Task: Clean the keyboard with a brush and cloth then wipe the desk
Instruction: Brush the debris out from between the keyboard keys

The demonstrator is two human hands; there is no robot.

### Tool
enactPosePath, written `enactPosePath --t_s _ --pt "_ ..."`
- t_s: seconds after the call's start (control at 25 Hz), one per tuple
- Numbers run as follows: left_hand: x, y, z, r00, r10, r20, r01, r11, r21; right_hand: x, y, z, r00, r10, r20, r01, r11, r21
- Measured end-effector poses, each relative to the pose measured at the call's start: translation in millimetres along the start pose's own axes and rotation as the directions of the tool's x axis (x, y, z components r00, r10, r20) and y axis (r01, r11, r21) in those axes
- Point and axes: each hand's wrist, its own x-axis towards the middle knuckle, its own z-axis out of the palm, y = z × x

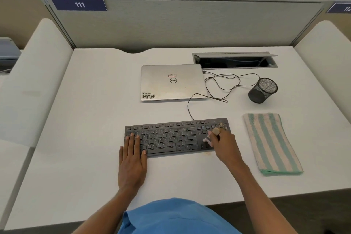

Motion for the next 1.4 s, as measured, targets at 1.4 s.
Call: enactPosePath --t_s 1.4 --pt "17.2 108.3 45.3 0.914 0.362 0.183 -0.383 0.919 0.095 92.6 12.5 -56.8 0.987 -0.035 -0.155 0.038 0.999 0.012"
